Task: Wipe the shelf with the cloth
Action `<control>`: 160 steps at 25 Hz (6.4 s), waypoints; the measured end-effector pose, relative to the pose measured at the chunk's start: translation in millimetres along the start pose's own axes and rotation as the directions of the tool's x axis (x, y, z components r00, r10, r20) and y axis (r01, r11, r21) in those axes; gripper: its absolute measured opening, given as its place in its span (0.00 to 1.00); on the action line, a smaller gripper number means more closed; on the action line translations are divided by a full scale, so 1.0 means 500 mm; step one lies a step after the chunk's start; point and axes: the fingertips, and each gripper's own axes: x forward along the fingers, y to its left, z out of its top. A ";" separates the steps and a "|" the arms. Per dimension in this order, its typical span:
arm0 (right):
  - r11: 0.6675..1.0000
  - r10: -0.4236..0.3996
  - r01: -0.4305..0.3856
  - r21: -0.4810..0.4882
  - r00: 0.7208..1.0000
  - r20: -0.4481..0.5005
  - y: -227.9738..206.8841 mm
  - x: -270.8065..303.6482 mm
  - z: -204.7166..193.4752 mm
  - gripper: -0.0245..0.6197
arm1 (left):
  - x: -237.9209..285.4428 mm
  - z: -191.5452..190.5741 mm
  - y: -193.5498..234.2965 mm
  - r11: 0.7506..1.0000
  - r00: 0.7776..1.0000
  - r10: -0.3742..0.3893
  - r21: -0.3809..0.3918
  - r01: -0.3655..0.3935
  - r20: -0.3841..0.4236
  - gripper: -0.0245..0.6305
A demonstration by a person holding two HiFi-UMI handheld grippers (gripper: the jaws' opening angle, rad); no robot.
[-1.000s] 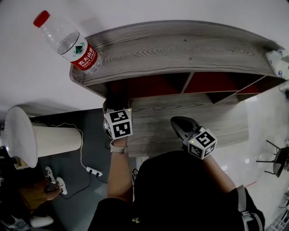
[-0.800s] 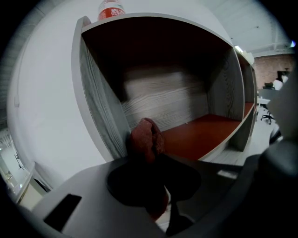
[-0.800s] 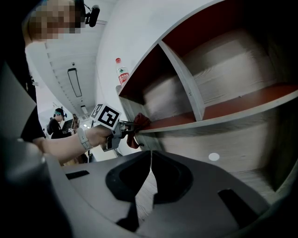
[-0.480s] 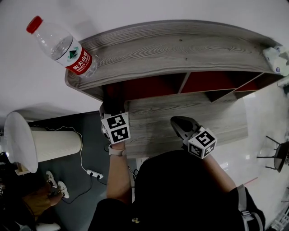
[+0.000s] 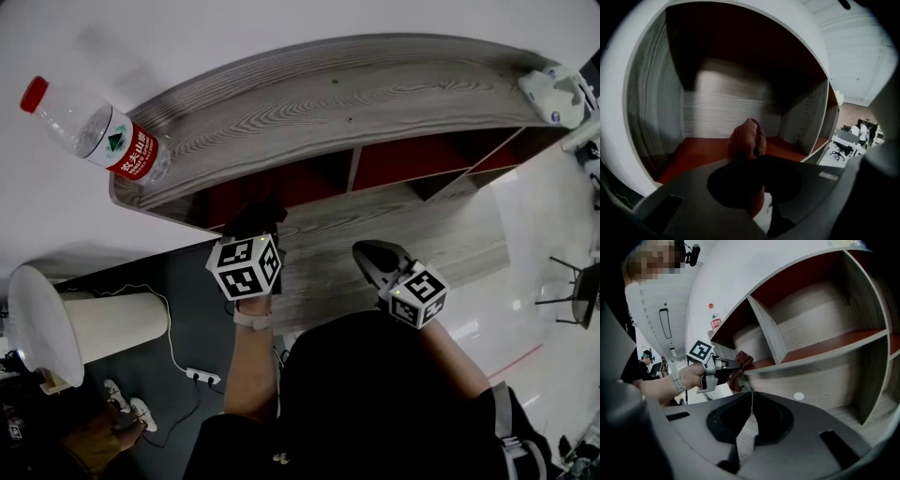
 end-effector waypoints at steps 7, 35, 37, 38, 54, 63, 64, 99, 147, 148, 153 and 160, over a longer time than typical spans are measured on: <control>0.998 -0.062 0.062 0.022 0.998 0.015 -0.028 -0.036 -0.005 0.05 | 0.057 0.010 -0.126 0.946 0.974 -0.221 -0.234 0.225 0.046 0.15; 0.985 -0.171 0.170 0.041 0.985 0.032 -0.059 -0.113 -0.014 0.05 | 0.014 0.142 -0.297 0.585 0.747 -0.488 -0.465 0.664 0.452 0.14; 0.986 -0.164 0.163 0.037 0.986 0.033 -0.057 -0.109 -0.012 0.05 | -0.008 0.167 -0.306 0.536 0.709 -0.498 -0.465 0.704 0.500 0.14; 0.987 -0.160 0.159 0.036 0.987 0.032 -0.056 -0.106 -0.011 0.05 | -0.017 0.178 -0.310 0.521 0.695 -0.501 -0.462 0.718 0.516 0.14; 0.989 -0.147 0.147 0.019 0.988 0.042 -0.075 -0.074 0.018 0.05 | -0.025 0.279 -0.290 0.319 0.538 -0.452 -0.435 0.842 0.711 0.14; 0.987 -0.161 0.160 0.025 0.985 0.054 -0.089 -0.058 0.032 0.05 | 0.056 0.262 -0.257 0.279 0.601 -0.427 -0.534 0.798 0.676 0.14; 0.987 -0.162 0.161 0.026 0.985 0.053 -0.089 -0.057 0.032 0.05 | 0.065 0.255 -0.254 0.279 0.612 -0.425 -0.547 0.789 0.667 0.14; 0.988 -0.152 0.151 0.024 0.988 0.019 -0.092 -0.038 0.024 0.05 | 0.090 0.266 -0.132 0.716 0.734 -0.209 -0.410 0.565 0.646 0.14; 0.978 -0.204 0.204 0.042 0.979 0.007 -0.129 -0.094 0.005 0.04 | 0.163 0.192 -0.091 0.521 0.813 -0.032 -0.685 0.510 0.581 0.14; 0.978 -0.206 0.205 0.044 0.979 0.008 -0.130 -0.096 0.004 0.05 | 0.167 0.192 -0.099 0.511 0.814 -0.048 -0.686 0.518 0.579 0.14; 0.977 -0.204 0.203 0.062 0.979 0.015 -0.127 -0.092 0.001 0.05 | 0.190 0.181 -0.141 0.398 0.818 -0.141 -0.725 0.562 0.557 0.14; 0.979 -0.196 0.195 0.052 0.980 0.016 -0.121 -0.076 0.005 0.05 | 0.191 0.157 -0.122 0.238 0.820 -0.124 -0.786 0.571 0.559 0.14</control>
